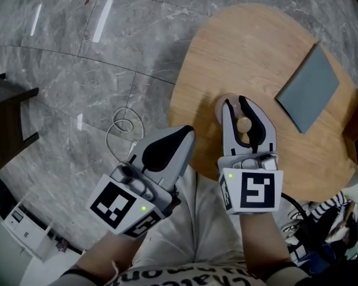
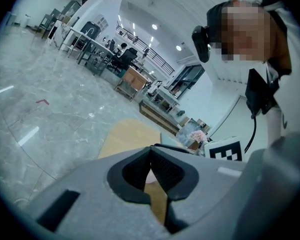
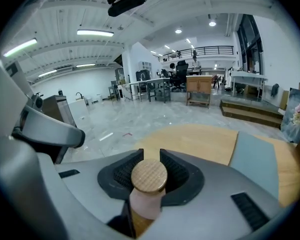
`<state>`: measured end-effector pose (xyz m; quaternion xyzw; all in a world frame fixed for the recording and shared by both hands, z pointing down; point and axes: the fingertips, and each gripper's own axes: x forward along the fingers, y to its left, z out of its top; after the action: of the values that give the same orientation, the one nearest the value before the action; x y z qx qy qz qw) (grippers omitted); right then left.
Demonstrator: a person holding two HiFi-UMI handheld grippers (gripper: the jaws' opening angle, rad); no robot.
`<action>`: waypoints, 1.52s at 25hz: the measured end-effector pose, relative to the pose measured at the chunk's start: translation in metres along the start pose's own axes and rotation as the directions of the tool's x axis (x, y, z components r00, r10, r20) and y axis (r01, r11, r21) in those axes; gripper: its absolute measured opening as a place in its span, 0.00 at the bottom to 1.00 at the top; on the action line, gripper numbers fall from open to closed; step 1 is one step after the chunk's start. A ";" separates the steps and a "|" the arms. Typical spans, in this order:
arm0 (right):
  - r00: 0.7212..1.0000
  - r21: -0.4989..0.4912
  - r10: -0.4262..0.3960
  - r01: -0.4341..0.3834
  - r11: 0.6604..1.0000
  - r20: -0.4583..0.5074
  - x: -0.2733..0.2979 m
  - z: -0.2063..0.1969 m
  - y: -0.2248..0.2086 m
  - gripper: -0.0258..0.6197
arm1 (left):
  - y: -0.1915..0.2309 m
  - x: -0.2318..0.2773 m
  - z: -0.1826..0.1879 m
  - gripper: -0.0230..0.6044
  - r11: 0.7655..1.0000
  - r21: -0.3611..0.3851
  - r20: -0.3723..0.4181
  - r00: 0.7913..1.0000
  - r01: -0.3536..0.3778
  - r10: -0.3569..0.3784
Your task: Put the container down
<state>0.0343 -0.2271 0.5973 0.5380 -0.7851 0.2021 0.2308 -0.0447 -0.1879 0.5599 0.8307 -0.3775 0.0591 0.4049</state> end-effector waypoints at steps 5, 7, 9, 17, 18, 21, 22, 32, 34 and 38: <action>1.000 -0.054 0.013 -0.014 0.998 -0.028 0.005 -0.007 0.000 0.19 | -0.003 -0.021 0.005 0.06 0.999 -0.030 0.031 0.999 -0.027 0.028; 0.999 -0.083 0.027 -0.031 0.996 -0.040 0.006 -0.011 0.001 0.19 | -0.009 -0.032 0.006 0.06 0.999 -0.039 0.023 0.999 -0.034 0.035; 0.998 -0.095 0.044 -0.048 0.994 -0.044 0.005 -0.013 0.001 0.19 | -0.018 -0.043 0.015 0.06 0.999 -0.034 0.030 0.999 -0.036 0.037; 0.974 -0.133 0.182 -0.199 0.971 -0.134 0.005 -0.019 0.010 0.42 | -0.065 -0.087 0.089 0.06 0.994 0.087 0.144 0.988 -0.073 0.060; 0.972 -0.141 0.183 -0.204 0.969 -0.150 -0.002 -0.014 0.009 0.42 | -0.073 -0.096 0.101 0.06 0.991 0.105 0.165 0.984 -0.085 0.067; 0.964 -0.133 0.206 -0.229 0.964 -0.168 -0.033 0.011 0.009 0.42 | -0.096 -0.118 0.133 0.06 0.984 0.134 0.210 0.974 -0.113 0.084; 0.959 -0.099 0.227 -0.245 0.964 -0.170 -0.044 0.022 0.010 0.42 | -0.104 -0.123 0.142 0.06 0.983 0.136 0.217 0.972 -0.119 0.087; 0.968 -0.089 0.225 -0.216 0.972 0.112 -0.143 0.195 -0.028 0.28 | -0.211 -0.154 0.246 0.06 0.966 0.233 0.414 0.910 -0.110 0.004; 0.957 -0.143 0.210 -0.183 0.973 0.200 -0.166 0.235 -0.028 0.24 | -0.231 -0.165 0.262 0.06 0.958 0.262 0.453 0.891 -0.113 -0.019; 0.912 -0.141 0.195 -0.153 0.978 0.361 -0.212 0.315 -0.031 0.18 | -0.269 -0.184 0.297 0.06 0.928 0.350 0.513 0.855 -0.124 -0.079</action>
<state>0.0846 -0.2570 0.2210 0.4810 -0.8693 0.0724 0.0875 -0.0553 -0.1899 0.1191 0.8723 -0.4643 -0.0917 0.1230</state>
